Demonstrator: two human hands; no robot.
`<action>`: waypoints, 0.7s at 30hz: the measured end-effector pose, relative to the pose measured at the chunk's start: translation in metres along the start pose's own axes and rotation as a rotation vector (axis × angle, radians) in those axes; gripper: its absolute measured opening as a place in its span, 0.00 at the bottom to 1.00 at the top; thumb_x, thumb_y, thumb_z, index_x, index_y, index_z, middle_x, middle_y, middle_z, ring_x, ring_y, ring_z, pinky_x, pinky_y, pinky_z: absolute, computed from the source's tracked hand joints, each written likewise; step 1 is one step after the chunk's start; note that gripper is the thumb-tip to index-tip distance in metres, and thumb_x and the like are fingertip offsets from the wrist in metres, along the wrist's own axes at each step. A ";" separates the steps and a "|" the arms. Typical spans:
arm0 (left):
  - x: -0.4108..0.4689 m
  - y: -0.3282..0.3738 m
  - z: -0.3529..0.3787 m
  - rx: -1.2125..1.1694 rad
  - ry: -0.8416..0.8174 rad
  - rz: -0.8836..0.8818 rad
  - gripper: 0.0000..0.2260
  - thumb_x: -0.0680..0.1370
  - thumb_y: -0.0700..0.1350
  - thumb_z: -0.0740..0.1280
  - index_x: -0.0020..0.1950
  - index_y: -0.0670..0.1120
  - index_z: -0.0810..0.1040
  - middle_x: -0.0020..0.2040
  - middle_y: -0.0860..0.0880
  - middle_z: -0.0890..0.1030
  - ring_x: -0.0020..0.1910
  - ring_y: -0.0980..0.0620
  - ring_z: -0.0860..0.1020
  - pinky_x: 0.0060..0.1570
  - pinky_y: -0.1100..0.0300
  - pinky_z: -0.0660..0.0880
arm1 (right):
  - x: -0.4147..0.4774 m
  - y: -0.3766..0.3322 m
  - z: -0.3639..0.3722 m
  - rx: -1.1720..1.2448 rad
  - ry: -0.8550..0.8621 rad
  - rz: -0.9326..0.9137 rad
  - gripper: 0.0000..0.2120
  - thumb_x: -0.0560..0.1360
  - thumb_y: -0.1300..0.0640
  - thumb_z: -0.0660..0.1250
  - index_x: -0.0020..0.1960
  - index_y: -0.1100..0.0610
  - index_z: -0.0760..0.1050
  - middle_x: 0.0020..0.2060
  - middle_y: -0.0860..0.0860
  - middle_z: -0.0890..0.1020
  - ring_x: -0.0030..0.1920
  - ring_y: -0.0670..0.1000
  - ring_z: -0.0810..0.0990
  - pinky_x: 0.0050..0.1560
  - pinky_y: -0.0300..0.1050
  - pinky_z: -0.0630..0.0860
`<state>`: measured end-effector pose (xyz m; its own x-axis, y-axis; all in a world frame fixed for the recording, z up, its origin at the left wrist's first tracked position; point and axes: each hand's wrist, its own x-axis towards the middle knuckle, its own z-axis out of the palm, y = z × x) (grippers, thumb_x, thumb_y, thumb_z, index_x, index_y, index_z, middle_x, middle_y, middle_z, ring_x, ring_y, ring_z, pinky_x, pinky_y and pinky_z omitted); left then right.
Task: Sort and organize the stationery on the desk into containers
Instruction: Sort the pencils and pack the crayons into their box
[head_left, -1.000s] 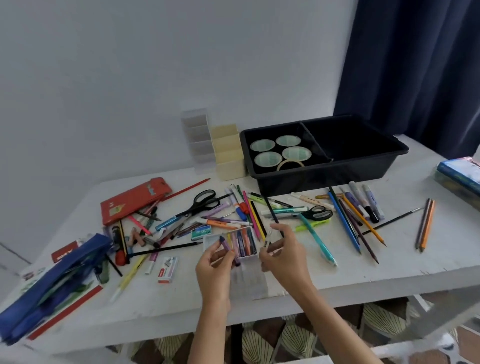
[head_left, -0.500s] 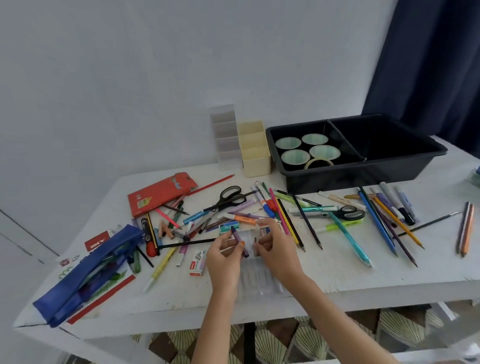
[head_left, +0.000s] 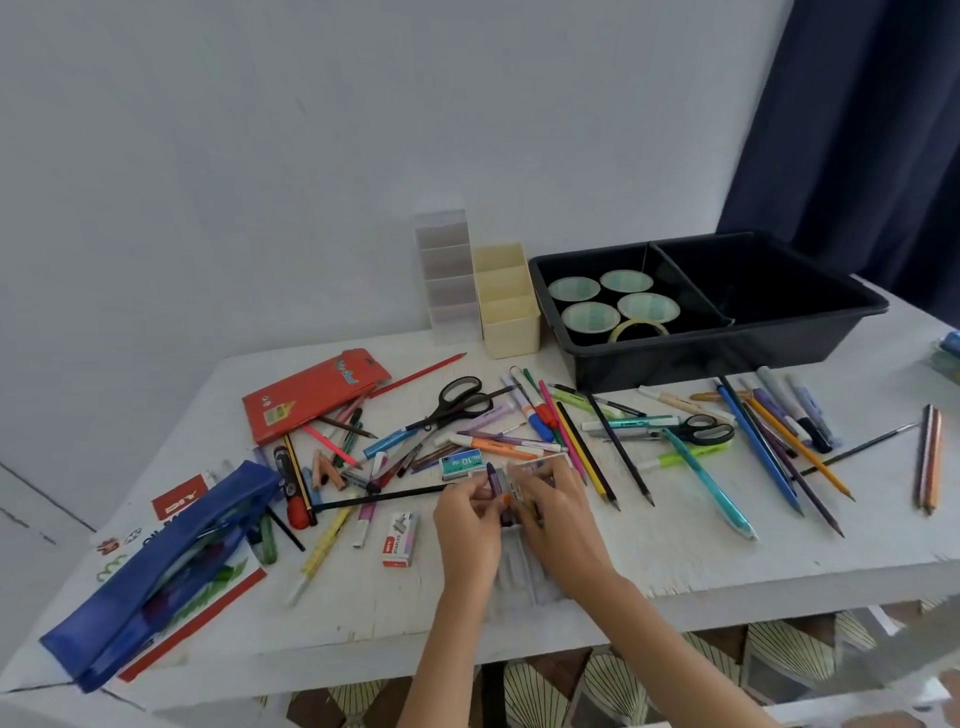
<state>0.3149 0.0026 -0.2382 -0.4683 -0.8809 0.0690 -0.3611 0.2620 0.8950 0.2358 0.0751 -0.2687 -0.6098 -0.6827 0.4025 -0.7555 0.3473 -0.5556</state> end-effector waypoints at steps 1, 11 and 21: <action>0.001 -0.001 0.000 0.007 -0.006 0.007 0.16 0.74 0.36 0.69 0.62 0.40 0.76 0.50 0.45 0.79 0.41 0.61 0.75 0.38 0.75 0.72 | 0.000 0.000 0.000 0.005 0.010 -0.007 0.14 0.73 0.60 0.70 0.59 0.58 0.79 0.49 0.53 0.74 0.49 0.51 0.72 0.48 0.41 0.74; 0.000 0.004 0.001 0.221 -0.053 0.080 0.22 0.77 0.39 0.66 0.70 0.49 0.68 0.48 0.49 0.77 0.40 0.59 0.73 0.41 0.69 0.69 | -0.003 -0.004 -0.001 -0.280 0.042 -0.059 0.12 0.72 0.57 0.66 0.54 0.54 0.79 0.48 0.52 0.76 0.49 0.53 0.73 0.47 0.48 0.74; 0.003 0.012 -0.001 0.435 -0.239 0.128 0.09 0.79 0.38 0.60 0.55 0.40 0.78 0.59 0.42 0.71 0.54 0.48 0.74 0.50 0.61 0.72 | -0.003 -0.006 0.000 -0.234 0.046 0.018 0.13 0.73 0.57 0.64 0.55 0.50 0.81 0.51 0.52 0.75 0.52 0.54 0.70 0.51 0.52 0.69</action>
<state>0.3099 0.0025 -0.2264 -0.6839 -0.7293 0.0175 -0.5671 0.5466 0.6162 0.2419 0.0753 -0.2664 -0.6299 -0.6470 0.4296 -0.7760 0.5025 -0.3811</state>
